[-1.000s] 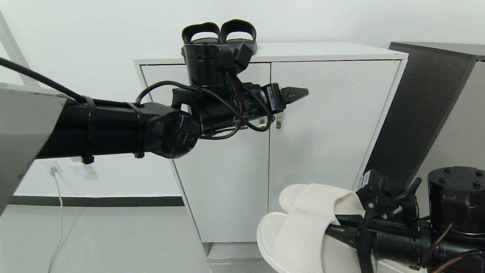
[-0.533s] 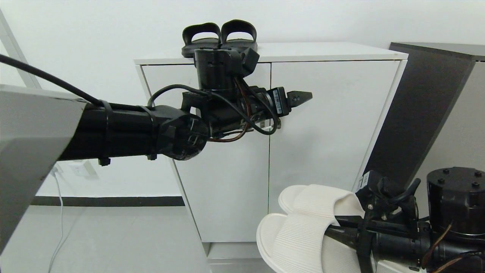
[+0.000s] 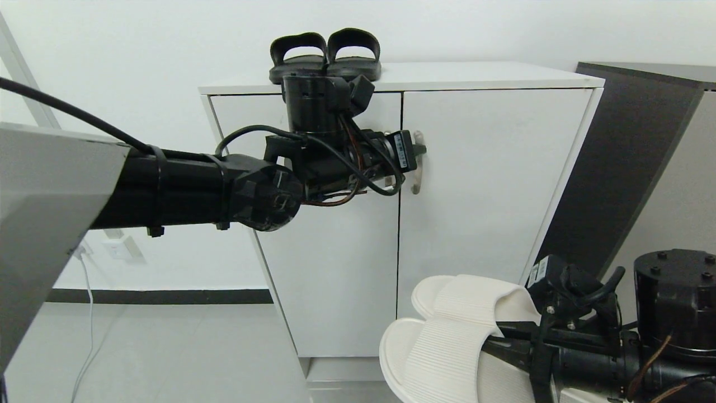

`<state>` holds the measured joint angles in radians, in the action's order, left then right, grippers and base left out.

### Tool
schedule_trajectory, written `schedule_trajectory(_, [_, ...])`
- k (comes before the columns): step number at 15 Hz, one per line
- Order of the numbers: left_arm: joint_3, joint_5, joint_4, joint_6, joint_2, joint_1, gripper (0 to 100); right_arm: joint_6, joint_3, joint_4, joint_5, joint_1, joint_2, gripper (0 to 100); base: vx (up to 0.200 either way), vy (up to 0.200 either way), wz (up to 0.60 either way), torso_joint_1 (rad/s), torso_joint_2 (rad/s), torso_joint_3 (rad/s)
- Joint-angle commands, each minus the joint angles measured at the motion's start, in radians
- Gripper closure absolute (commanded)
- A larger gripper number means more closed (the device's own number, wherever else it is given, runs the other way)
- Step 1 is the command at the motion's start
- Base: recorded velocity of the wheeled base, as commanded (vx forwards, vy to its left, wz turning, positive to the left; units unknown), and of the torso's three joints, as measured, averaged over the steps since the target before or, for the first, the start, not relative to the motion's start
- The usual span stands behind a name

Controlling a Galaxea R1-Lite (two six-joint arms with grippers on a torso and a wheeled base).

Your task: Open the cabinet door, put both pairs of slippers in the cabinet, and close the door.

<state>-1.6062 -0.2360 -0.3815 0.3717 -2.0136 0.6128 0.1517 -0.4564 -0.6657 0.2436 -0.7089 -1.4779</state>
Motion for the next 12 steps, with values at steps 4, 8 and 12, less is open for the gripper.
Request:
schedule_trajectory(4, [0.072,-0.008,-0.008,0.007,0.07,0.015,100,0.0,0.008,-0.002,0.003,-0.003,0.014,100,0.0,0.0,0.0,0.0,0.0,0.0])
schedule_trajectory(8, [0.16,-0.009,-0.011,0.007,0.145,0.039,100,0.002,0.015,0.0,0.005,-0.011,0.025,100,0.0,0.0,0.0,0.0,0.0,0.0])
schedule_trajectory(12, [0.298,-0.002,-0.019,0.006,0.246,0.042,100,0.002,0.024,0.0,0.005,-0.014,0.027,100,0.0,0.0,0.0,0.0,0.0,0.0])
